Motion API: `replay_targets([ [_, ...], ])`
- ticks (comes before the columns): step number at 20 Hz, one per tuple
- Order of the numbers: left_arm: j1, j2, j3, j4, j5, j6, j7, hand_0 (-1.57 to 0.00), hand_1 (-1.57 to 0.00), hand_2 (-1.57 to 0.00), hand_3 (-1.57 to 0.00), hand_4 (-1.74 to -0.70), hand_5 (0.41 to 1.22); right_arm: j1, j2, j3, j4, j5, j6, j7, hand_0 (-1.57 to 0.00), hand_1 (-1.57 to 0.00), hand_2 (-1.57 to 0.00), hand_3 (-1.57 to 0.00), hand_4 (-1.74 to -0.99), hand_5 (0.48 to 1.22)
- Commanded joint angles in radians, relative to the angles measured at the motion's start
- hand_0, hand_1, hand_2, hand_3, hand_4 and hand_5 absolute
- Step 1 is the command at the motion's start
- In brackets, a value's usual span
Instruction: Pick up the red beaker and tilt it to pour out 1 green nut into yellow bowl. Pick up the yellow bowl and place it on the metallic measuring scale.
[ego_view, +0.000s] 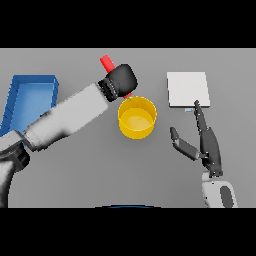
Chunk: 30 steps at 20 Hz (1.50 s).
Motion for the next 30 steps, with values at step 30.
replay_targets([
  [30,-0.529,0.047,-0.027,0.499,0.143,0.185,-0.053,-1.57,-1.57,-1.57,-1.44,-1.73,1.221,-0.006,0.004,0.004,0.009,-0.004,0.002,-0.035,0.00,0.00,0.00,0.00,-1.152,0.652],
])
